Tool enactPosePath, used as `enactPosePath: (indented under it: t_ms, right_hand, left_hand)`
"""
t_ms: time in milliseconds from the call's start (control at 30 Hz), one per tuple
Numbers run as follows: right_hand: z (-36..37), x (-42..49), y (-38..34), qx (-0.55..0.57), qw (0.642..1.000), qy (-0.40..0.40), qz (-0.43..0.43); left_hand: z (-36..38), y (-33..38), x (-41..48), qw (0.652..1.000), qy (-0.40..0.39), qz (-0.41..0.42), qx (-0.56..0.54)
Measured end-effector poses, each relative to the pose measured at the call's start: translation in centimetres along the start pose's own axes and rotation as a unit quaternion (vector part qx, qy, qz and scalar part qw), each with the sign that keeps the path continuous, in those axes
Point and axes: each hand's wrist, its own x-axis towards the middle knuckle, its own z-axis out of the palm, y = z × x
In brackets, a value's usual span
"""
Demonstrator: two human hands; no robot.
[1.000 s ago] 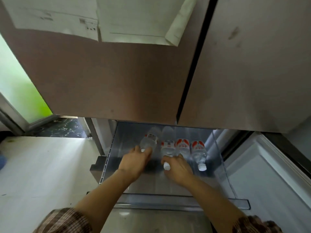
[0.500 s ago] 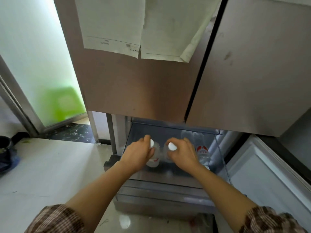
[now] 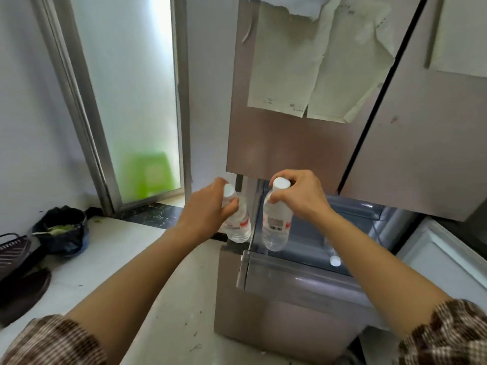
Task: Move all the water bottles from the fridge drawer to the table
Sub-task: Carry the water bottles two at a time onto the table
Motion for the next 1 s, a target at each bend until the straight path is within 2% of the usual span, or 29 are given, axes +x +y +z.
enactPosePath:
  t_ms: [167,333,433,600,767,1000]
  right_hand:
    - [5.6,-2.9,-6.7,0.009,0.997,-0.066,-0.044]
    - [13.9,-6.2,-11.6,-0.04,0.978,-0.162,-0.122]
    - [19.2,-8.2,-14.9,-0.079,0.954,-0.227,-0.178]
    - [27.9,-11.0,-21.2,-0.084,0.908,-0.324,-0.254]
    - [36.3,-13.7,-28.4,-0.062,0.863,-0.381,-0.327]
    - [49.3,-15.8,-37.6,-0.023,0.801,-0.467,-0.373]
  left_hand:
    - [-6.6,-4.6,-5.9,0.997,0.018,-0.044,0.06]
    - [-11.6,-10.9,-13.7,0.985,-0.001,-0.112,0.129]
    - [-14.7,-14.8,-18.6,0.975,-0.019,-0.169,0.144]
    - [-19.8,-20.3,-25.9,0.949,0.002,-0.285,0.134]
    - [-25.3,-25.9,-32.1,0.909,0.047,-0.396,0.123]
    - [-33.0,-34.6,-38.7,0.856,0.108,-0.489,0.13]
